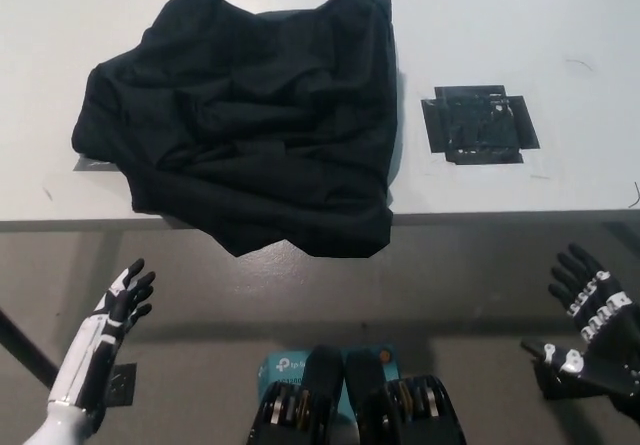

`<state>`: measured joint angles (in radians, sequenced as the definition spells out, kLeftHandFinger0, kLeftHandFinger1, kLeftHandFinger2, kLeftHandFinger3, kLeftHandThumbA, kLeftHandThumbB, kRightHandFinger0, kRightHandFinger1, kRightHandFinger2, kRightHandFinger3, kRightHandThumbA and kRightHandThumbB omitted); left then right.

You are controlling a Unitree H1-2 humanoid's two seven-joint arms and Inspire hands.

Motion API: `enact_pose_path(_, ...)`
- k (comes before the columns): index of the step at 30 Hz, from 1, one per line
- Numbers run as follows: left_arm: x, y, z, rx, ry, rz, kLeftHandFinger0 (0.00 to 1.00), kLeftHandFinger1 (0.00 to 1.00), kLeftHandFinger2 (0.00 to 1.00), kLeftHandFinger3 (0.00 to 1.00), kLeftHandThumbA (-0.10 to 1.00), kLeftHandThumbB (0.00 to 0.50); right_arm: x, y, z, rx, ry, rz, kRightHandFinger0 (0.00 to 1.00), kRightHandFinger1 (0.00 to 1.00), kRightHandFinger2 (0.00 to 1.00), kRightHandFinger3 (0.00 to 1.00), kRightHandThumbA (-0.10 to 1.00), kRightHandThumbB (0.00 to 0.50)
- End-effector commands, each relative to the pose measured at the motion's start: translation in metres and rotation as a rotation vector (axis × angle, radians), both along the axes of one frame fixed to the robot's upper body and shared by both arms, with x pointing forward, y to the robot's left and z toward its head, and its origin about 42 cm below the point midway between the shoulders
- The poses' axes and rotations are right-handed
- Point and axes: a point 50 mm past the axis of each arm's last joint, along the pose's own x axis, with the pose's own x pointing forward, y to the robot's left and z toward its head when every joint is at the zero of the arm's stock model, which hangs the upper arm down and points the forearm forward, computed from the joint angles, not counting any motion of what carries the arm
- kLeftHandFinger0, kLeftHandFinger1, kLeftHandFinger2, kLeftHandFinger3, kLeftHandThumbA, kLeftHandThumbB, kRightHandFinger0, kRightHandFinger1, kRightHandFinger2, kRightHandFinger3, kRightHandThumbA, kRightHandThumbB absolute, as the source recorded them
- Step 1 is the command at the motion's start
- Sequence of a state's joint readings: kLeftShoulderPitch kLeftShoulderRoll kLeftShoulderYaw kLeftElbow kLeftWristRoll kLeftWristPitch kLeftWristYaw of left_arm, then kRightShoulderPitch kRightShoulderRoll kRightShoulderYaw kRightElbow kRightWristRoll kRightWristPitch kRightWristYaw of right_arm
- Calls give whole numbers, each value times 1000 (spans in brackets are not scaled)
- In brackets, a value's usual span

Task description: The robot grabs the right edges of the black jacket on the table, and folds it in half

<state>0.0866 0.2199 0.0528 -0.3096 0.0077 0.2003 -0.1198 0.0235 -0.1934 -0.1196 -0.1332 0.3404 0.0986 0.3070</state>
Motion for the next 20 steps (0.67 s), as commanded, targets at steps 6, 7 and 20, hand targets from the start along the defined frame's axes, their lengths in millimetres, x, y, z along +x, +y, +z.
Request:
enact_pose_path(6, 5, 7, 14, 7, -85, -21, 1000, 1000, 1000, 1000, 1000, 0, 7, 5, 5, -71, -88, 28, 1000, 1000, 1000, 1000, 1000, 183)
enact_pose_path(7, 4, 8, 13, 10, -80, -21, 1000, 1000, 1000, 1000, 1000, 0, 7, 5, 4, -75, -85, 25, 1000, 1000, 1000, 1000, 1000, 189)
enact_pose_path(20, 2, 9, 9, 14, -59, -30, 1000, 1000, 1000, 1000, 1000, 0, 7, 5, 1, -84, -71, 28, 1000, 1000, 1000, 1000, 1000, 161)
